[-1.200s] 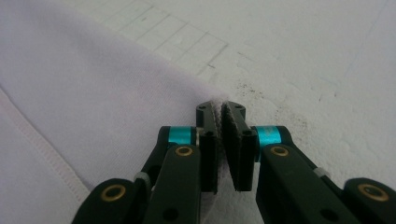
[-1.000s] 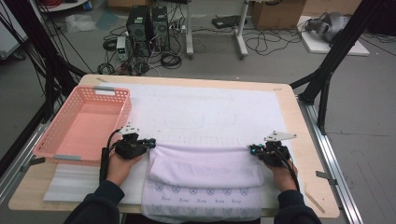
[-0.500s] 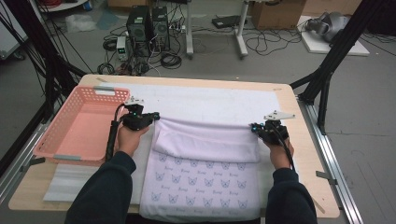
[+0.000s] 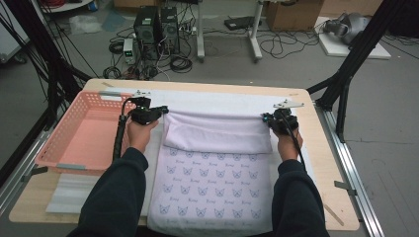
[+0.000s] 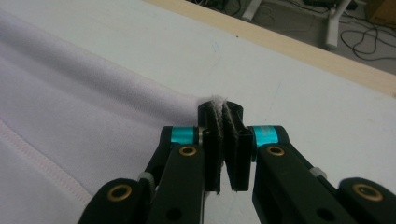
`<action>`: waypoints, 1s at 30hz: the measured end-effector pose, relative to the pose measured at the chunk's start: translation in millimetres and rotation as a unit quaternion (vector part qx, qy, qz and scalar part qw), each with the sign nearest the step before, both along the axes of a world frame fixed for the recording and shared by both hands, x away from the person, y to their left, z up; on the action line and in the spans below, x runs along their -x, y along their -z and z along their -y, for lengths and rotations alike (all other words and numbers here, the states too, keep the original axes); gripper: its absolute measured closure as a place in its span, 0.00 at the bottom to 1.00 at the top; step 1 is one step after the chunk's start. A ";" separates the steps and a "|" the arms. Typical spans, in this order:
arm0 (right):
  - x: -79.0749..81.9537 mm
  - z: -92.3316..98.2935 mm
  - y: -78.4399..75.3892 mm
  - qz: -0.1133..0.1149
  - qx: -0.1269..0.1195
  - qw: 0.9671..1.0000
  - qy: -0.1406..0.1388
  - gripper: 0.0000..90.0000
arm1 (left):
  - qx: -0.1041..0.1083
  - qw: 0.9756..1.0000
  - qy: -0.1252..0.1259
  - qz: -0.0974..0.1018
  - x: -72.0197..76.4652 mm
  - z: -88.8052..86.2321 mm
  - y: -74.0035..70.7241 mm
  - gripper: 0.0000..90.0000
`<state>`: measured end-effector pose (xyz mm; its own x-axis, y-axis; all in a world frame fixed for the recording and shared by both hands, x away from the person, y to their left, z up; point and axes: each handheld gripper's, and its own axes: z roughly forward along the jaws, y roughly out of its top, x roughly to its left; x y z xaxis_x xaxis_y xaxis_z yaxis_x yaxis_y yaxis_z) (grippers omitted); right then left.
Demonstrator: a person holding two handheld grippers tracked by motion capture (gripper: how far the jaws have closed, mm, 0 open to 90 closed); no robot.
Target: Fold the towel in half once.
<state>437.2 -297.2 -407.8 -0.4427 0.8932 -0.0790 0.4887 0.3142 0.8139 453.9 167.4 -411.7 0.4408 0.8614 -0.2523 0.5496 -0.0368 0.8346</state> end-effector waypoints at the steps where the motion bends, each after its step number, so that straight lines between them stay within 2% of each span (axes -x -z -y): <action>1: -0.8 -0.7 2.4 -0.006 -0.004 1.000 0.003 0.96 | -0.007 1.000 0.006 -0.002 0.0 0.3 1.2 0.95; 2: -1.5 -1.6 4.9 -0.010 -0.005 1.000 0.005 0.95 | -0.006 1.000 0.009 -0.005 -0.2 0.5 2.2 0.93; 3: -2.3 -2.3 7.1 -0.017 -0.007 1.000 0.008 0.88 | -0.007 1.000 0.003 -0.007 -0.2 0.3 2.3 0.86; 5: -3.1 -2.5 9.1 -0.021 -0.014 0.999 0.020 0.70 | 0.004 1.000 -0.009 -0.008 1.5 -2.7 0.0 0.67; 7: -2.0 -0.4 7.2 -0.019 -0.029 0.999 0.022 0.67 | 0.012 1.000 -0.005 -0.005 5.7 -4.1 -2.8 0.62; 9: 0.0 1.5 4.3 -0.020 -0.039 0.999 0.017 0.65 | 0.013 1.000 0.022 -0.007 10.7 -2.5 -3.0 0.59; 11: 3.4 2.1 3.2 -0.028 -0.052 0.998 -0.001 0.65 | 0.004 0.999 0.050 -0.022 15.9 2.3 -0.9 0.55; 13: 9.4 1.8 3.7 -0.032 -0.051 0.998 -0.015 0.65 | -0.021 0.996 0.075 -0.036 20.7 10.0 0.9 0.52; 15: 16.2 3.2 6.4 -0.041 -0.056 0.997 -0.031 0.65 | -0.018 0.996 0.083 -0.020 28.9 15.4 3.3 0.53; 16: 19.8 4.2 8.1 -0.048 -0.058 0.996 -0.036 0.65 | -0.017 0.996 0.083 -0.019 31.8 17.3 4.7 0.53; 19: 29.6 10.2 14.1 -0.063 -0.069 0.994 -0.051 0.65 | -0.042 0.994 0.094 -0.036 36.4 22.4 9.5 0.52; 21: 32.6 13.3 16.0 -0.090 -0.075 0.992 -0.057 0.64 | -0.040 0.995 0.091 -0.029 40.4 25.1 12.8 0.52; 23: 38.4 13.3 17.8 -0.081 -0.071 0.992 -0.061 0.66 | -0.055 0.994 0.090 -0.035 42.3 28.3 17.8 0.52; 25: 41.1 13.7 22.0 -0.089 -0.064 0.992 -0.059 0.66 | -0.062 0.993 0.091 -0.047 43.4 30.5 24.8 0.53; 26: 42.0 14.4 25.0 -0.093 -0.065 0.992 -0.055 0.66 | -0.076 0.991 0.098 -0.055 43.6 31.0 26.7 0.55; 27: 42.4 15.6 28.0 -0.096 -0.068 0.992 -0.050 0.68 | -0.090 0.990 0.099 -0.052 44.9 32.6 27.9 0.60; 28: 43.1 16.7 30.5 -0.104 -0.071 0.991 -0.049 0.76 | -0.095 0.990 0.099 -0.041 47.3 33.0 28.3 0.67; 29: 44.9 17.6 32.3 -0.107 -0.069 0.991 -0.051 0.81 | -0.088 0.991 0.101 -0.029 50.3 32.3 28.5 0.78; 30: 47.0 18.6 33.4 -0.103 -0.068 0.991 -0.052 0.86 | -0.088 0.991 0.099 -0.021 52.5 32.1 28.5 0.87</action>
